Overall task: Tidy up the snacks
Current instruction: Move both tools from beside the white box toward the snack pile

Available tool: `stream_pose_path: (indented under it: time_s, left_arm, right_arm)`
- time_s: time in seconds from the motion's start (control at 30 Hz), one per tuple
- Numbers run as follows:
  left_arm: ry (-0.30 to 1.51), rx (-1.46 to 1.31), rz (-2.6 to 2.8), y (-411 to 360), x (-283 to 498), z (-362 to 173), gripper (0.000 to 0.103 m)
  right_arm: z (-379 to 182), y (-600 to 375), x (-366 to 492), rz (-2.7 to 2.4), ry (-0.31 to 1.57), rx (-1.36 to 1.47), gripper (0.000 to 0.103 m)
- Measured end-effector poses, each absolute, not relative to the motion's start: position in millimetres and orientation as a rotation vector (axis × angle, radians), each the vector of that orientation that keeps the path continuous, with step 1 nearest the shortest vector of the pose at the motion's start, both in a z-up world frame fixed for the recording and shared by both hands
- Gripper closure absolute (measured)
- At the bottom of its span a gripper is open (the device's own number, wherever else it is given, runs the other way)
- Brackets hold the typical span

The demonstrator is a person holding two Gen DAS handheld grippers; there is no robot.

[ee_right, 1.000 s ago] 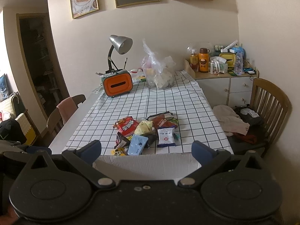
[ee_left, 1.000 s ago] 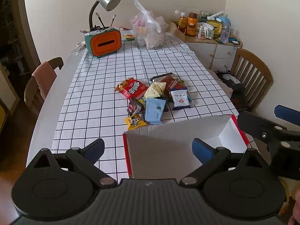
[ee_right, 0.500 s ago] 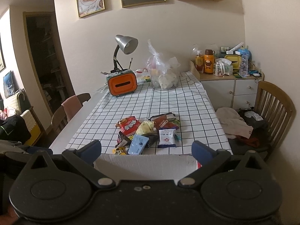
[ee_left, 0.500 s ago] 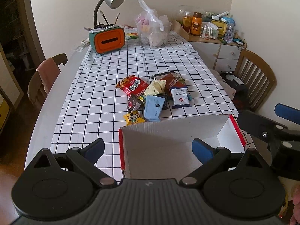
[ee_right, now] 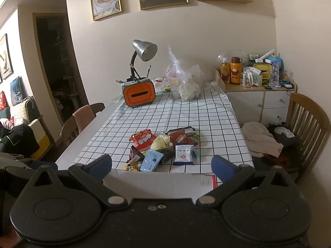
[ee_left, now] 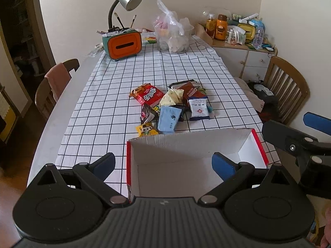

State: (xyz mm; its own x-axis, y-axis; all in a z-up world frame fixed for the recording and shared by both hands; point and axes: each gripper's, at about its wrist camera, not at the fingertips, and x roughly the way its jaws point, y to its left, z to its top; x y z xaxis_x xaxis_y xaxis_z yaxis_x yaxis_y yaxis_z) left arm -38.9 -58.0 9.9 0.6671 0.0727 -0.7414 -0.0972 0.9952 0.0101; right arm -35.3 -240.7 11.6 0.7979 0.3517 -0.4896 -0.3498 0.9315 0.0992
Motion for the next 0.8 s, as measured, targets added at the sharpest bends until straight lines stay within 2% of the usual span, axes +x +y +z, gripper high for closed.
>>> stream_pose_path:
  time_s: [0.8]
  left_arm:
    - [0.83,-0.102,0.109,-65.1,-40.4,9.0,0.003]
  right_arm:
    - [16.4,-248.3,-32.7,0.505,0.494,0.009,0.0]
